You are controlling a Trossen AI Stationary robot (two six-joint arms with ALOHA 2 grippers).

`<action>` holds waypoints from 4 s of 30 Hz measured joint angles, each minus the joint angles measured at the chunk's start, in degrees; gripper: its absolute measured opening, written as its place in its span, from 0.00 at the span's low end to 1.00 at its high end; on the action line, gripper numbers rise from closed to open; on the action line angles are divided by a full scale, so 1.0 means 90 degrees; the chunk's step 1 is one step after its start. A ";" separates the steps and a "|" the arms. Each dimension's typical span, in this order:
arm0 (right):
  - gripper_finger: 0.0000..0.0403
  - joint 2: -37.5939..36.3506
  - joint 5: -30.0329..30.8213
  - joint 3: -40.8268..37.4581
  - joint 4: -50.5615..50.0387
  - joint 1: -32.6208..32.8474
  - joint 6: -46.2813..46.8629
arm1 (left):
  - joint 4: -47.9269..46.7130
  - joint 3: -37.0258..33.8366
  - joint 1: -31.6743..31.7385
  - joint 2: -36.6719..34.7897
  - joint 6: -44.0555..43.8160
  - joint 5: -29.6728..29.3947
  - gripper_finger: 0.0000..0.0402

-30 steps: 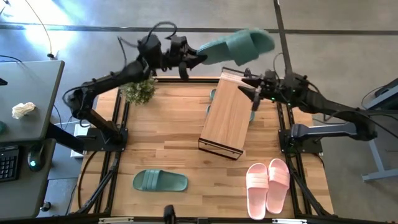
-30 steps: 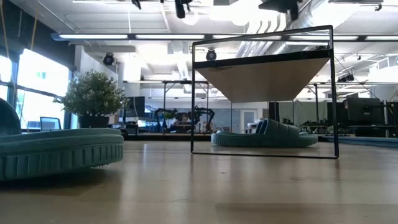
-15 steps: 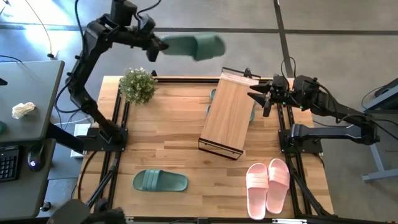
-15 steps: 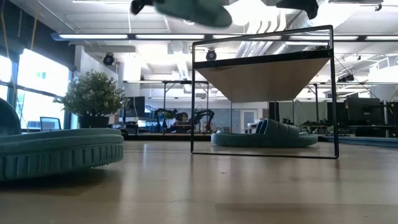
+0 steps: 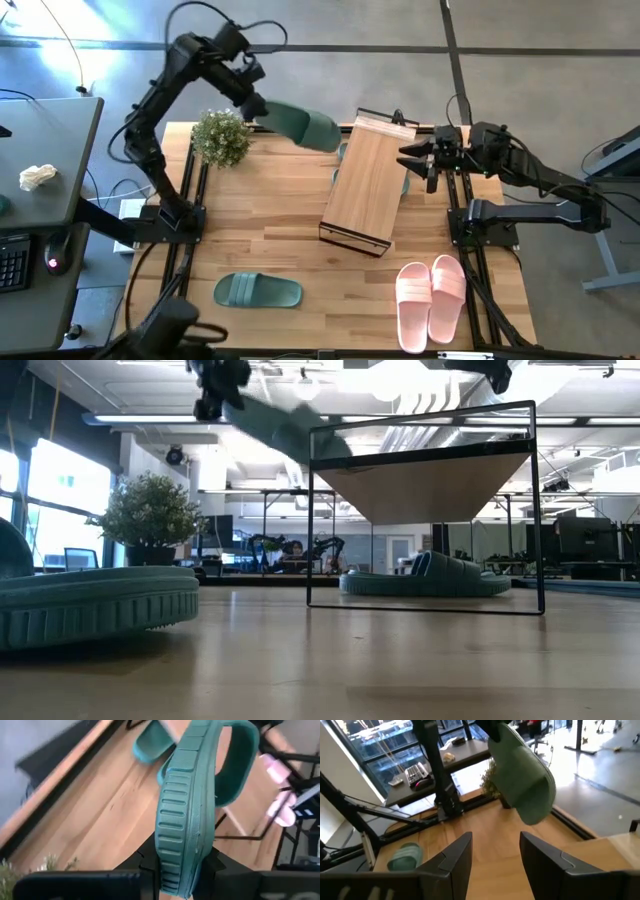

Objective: Pick and place slides into the shelf
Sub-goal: Put the green slide under the shelf

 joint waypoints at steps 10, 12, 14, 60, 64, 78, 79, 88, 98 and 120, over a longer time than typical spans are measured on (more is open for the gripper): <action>0.38 -0.0002 -0.0068 0.0000 -0.0252 -0.0002 0.0189 | -0.0005 -0.1475 0.0012 0.0588 0.0085 0.0053 0.13; 0.38 -0.0002 -0.0072 0.0000 -0.0252 -0.0002 0.0189 | 0.0018 -0.1805 -0.0004 0.0695 0.0144 0.0347 0.13; 0.38 -0.0002 -0.0074 0.0000 -0.0254 -0.0002 0.0191 | 0.0138 -0.2144 -0.0036 0.0791 0.0152 0.0576 0.13; 0.38 0.0002 -0.0176 -0.0002 -0.0834 -0.0002 0.0292 | 0.5324 -0.3843 -0.2622 0.2085 -0.2911 0.2152 0.12; 0.38 0.0005 -0.0182 -0.0002 -0.0878 0.0001 0.0337 | 0.5340 -0.3843 -0.2623 0.2272 -0.2916 0.2143 0.12; 0.38 0.0005 -0.0190 -0.0002 -0.0936 0.0003 0.0356 | 0.5366 -0.3846 -0.2480 0.2286 -0.2651 0.1449 0.37; 0.38 0.0005 -0.0188 -0.0002 -0.0938 0.0003 0.0356 | 0.5363 -0.3847 -0.2480 0.2286 -0.2565 0.1363 0.40; 0.38 0.0005 -0.0191 -0.0002 -0.0944 0.0003 0.0356 | 0.5317 -0.3847 -0.2480 0.2286 -0.1976 0.1015 0.49; 0.38 0.0005 -0.0189 -0.0002 -0.0974 0.0003 0.0274 | 0.5279 -0.3845 -0.2493 0.2281 -0.0897 0.0414 0.49; 0.38 0.0007 -0.0113 -0.0002 -0.1210 0.0000 0.0061 | 0.4627 -0.3706 -0.2959 0.2067 0.0791 -0.2040 0.49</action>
